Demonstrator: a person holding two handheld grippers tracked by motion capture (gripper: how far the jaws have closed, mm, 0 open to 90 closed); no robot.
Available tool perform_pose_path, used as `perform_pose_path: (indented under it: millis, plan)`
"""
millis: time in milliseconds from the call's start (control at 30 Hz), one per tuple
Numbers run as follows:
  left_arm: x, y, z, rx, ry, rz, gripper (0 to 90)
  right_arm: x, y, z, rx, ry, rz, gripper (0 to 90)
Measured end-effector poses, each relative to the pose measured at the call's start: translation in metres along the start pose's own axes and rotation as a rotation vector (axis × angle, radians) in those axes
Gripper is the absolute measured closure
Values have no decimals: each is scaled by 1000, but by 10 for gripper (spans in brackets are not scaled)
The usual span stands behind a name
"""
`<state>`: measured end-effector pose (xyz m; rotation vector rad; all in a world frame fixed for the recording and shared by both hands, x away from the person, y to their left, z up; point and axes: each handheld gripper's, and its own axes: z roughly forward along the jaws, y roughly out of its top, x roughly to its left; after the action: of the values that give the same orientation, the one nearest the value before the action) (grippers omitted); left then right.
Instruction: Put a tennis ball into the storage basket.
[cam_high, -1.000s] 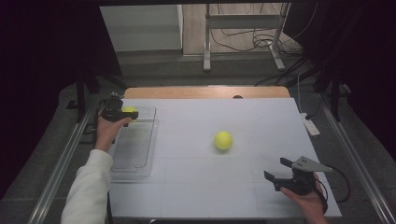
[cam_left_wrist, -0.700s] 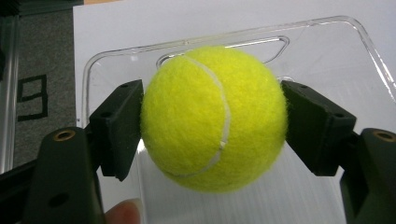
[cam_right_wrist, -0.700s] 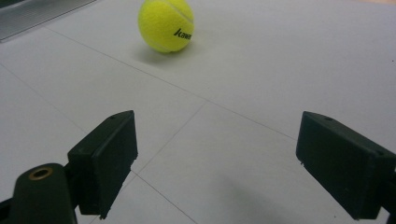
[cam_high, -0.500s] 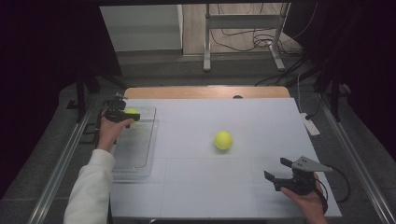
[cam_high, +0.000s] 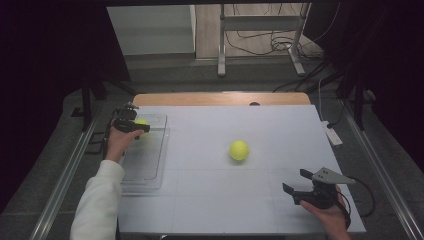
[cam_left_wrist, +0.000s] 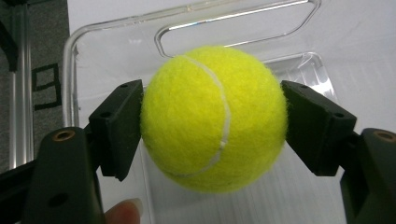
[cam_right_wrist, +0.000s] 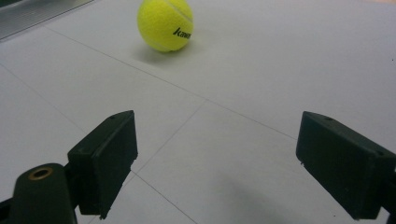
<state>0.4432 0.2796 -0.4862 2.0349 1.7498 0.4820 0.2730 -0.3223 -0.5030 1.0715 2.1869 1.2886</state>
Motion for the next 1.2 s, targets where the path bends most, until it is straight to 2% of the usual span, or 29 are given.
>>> perform_pose_path:
  millis: [233,567,800,967,1200]
  plan:
    - [-1,-1,7,38,27,13,265,0,0,0,1,0,2,131]
    - [-5,-2,13,51,45,42,262,-1,-1,1,-1,2,3,131]
    - [-5,-3,13,52,48,46,248,-1,-1,0,-1,4,4,131]
    - [-7,-2,7,20,51,41,195,-1,-1,0,-2,2,3,131]
    - [-8,-1,-6,-37,15,30,156,0,0,0,-3,2,4,131]
